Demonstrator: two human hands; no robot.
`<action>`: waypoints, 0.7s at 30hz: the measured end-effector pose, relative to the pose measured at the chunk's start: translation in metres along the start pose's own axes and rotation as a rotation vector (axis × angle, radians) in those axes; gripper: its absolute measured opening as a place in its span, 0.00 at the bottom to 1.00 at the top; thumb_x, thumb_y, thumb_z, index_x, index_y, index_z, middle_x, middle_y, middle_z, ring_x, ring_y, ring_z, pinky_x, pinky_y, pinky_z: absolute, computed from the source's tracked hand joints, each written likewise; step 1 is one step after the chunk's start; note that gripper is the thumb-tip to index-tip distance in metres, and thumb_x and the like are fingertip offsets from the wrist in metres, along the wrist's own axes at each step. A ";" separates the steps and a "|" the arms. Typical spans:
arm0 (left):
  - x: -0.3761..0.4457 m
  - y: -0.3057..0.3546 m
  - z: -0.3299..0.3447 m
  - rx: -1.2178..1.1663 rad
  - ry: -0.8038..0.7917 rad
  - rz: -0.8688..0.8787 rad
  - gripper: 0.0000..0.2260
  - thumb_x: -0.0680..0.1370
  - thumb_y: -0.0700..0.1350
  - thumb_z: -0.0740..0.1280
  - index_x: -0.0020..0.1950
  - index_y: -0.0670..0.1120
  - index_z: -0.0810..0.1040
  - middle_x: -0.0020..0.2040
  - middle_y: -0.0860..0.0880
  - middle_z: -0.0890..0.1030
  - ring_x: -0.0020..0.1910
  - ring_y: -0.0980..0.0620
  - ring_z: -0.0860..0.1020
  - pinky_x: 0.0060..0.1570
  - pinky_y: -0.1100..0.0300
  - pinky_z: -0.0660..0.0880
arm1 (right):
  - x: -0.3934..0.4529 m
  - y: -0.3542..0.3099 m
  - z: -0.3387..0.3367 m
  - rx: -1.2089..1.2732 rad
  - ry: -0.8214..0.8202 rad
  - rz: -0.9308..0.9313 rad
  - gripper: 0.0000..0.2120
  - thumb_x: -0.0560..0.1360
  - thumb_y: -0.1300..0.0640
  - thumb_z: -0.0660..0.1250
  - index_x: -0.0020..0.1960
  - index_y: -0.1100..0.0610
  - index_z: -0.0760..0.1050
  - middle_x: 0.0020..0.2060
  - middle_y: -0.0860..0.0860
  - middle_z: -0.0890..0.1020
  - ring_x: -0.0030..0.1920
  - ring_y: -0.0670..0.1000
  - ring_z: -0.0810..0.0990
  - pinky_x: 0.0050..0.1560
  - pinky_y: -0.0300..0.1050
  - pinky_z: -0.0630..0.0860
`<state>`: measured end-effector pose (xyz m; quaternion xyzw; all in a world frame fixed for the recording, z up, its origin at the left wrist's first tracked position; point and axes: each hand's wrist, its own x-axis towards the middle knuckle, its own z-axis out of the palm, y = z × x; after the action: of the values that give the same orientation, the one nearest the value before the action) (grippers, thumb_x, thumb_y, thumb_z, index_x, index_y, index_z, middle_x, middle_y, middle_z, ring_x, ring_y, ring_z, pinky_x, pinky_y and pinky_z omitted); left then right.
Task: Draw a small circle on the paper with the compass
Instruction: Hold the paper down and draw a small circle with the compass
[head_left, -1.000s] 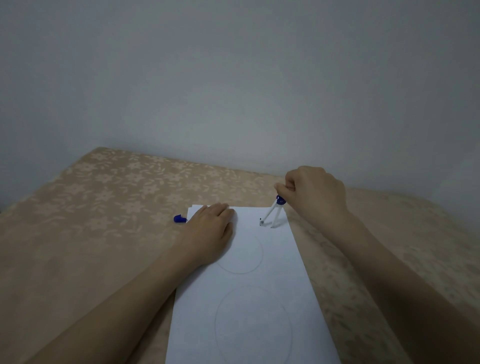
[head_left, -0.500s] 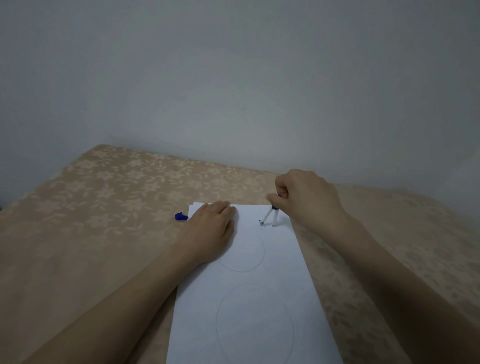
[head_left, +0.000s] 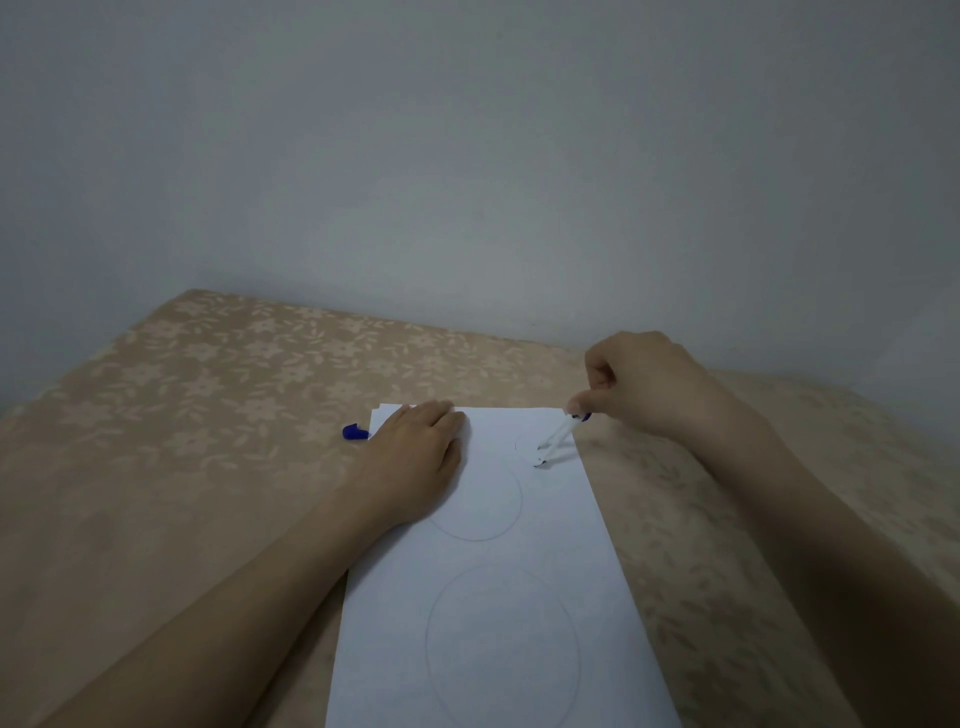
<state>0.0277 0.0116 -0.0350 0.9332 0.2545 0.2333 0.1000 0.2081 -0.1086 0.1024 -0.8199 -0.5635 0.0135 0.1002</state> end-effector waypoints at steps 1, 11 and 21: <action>0.000 0.000 0.000 -0.002 0.005 0.005 0.10 0.78 0.40 0.56 0.53 0.39 0.75 0.53 0.44 0.78 0.53 0.45 0.74 0.56 0.53 0.68 | 0.002 0.002 -0.002 -0.007 -0.006 0.010 0.20 0.65 0.53 0.77 0.27 0.55 0.66 0.27 0.51 0.73 0.32 0.54 0.73 0.32 0.45 0.66; -0.001 0.000 -0.001 -0.007 0.014 0.029 0.08 0.77 0.39 0.57 0.49 0.40 0.75 0.50 0.45 0.78 0.50 0.45 0.75 0.51 0.52 0.70 | 0.027 0.010 -0.007 0.050 0.003 -0.028 0.12 0.64 0.59 0.79 0.39 0.64 0.78 0.33 0.54 0.77 0.32 0.53 0.74 0.40 0.49 0.75; -0.001 0.003 -0.004 -0.036 0.047 0.051 0.05 0.76 0.38 0.57 0.41 0.44 0.68 0.40 0.49 0.72 0.40 0.49 0.68 0.42 0.57 0.63 | 0.043 -0.002 0.010 0.242 -0.009 -0.250 0.09 0.68 0.68 0.73 0.47 0.59 0.82 0.39 0.56 0.85 0.41 0.56 0.84 0.43 0.48 0.81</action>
<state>0.0267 0.0087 -0.0307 0.9316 0.2287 0.2624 0.1048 0.2206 -0.0662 0.0966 -0.7252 -0.6559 0.0726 0.1965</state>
